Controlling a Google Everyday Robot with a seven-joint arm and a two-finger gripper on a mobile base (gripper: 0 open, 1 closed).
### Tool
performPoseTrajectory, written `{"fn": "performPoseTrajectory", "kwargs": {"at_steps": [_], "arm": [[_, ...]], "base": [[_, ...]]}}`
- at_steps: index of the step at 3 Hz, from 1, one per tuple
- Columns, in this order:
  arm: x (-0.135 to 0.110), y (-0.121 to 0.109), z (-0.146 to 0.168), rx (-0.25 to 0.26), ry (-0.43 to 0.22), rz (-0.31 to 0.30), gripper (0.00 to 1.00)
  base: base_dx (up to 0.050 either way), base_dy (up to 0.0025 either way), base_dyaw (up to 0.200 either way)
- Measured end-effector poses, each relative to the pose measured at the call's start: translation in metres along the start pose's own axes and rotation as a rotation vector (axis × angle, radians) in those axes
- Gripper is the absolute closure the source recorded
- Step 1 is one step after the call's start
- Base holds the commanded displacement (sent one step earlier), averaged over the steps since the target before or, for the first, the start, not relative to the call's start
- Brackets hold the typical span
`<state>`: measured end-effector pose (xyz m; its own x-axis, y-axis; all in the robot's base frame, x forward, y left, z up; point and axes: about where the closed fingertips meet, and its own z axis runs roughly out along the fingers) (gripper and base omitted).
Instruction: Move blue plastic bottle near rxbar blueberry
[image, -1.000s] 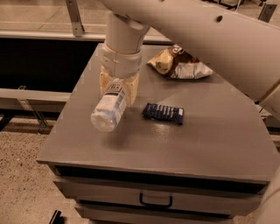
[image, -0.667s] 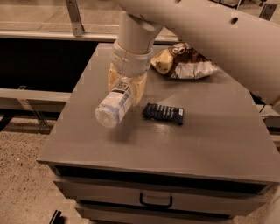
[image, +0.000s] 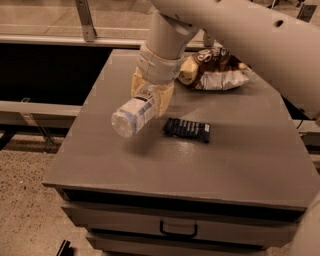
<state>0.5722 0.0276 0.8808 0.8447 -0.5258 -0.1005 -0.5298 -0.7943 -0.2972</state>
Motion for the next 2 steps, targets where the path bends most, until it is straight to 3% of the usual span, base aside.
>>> {"fn": "performPoseTrajectory", "kwargs": {"at_steps": [1, 2], "arm": [[0.0040, 0.0010, 0.0002, -0.017, 0.008, 0.066, 0.84], [0.0075, 0.0061, 0.0011, -0.032, 0.014, 0.112, 0.60]], "base": [[0.000, 0.00000, 0.000], [0.000, 0.00000, 0.000]]}}
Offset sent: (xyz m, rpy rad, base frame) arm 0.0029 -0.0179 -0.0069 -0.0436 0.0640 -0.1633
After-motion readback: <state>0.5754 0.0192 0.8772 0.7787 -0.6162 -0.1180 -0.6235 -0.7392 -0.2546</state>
